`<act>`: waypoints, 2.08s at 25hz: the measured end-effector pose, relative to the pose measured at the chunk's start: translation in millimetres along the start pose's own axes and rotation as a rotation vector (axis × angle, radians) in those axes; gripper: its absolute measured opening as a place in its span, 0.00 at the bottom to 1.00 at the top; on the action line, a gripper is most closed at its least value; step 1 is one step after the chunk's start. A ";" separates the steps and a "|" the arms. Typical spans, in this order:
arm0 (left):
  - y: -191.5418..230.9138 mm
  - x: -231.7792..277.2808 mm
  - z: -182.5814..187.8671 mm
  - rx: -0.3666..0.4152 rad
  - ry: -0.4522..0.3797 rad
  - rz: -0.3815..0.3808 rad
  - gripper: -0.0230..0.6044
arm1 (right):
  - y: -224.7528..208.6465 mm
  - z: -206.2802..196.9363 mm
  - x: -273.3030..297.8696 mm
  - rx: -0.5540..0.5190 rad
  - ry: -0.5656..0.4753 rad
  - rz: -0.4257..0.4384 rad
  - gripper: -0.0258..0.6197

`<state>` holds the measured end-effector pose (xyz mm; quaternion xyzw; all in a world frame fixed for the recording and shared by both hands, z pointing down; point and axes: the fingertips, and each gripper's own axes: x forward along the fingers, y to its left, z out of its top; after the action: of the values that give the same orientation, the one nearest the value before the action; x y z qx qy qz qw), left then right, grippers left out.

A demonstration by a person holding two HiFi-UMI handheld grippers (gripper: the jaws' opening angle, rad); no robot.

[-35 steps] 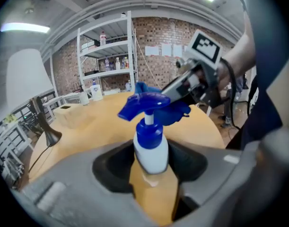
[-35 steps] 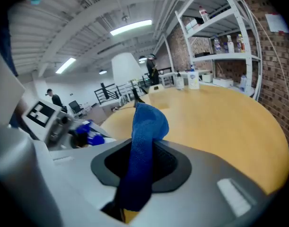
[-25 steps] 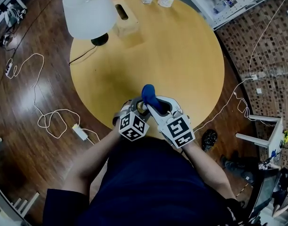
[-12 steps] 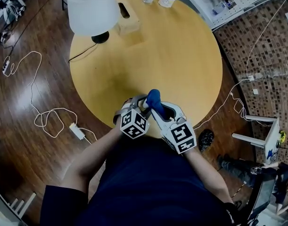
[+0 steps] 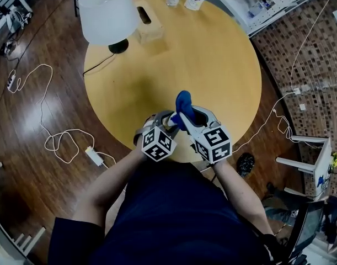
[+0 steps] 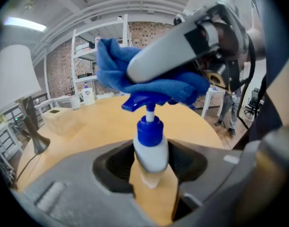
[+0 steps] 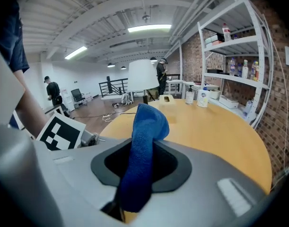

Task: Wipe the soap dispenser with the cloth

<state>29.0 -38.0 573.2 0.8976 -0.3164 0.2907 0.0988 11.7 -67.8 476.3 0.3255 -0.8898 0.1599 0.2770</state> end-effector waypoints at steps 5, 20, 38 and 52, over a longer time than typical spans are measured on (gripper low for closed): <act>0.2 -9.7 -3.4 0.006 0.072 0.017 0.44 | -24.0 -21.7 -16.3 0.117 -0.003 -0.047 0.20; 0.7 -19.6 -10.0 0.114 0.187 0.053 0.34 | -11.2 -59.5 26.4 0.104 -0.019 0.101 0.20; -5.2 -16.3 -16.6 0.304 0.236 -0.156 0.35 | -15.1 -57.5 31.1 0.115 0.092 0.240 0.20; -5.1 -11.2 -44.1 0.491 0.330 -0.311 0.33 | 2.3 -50.4 43.1 0.209 0.213 0.467 0.19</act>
<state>4.8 -12.4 602.5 0.8728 -0.0759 0.4814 -0.0274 2.4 -63.8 541.9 0.1198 -0.8853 0.3437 0.2895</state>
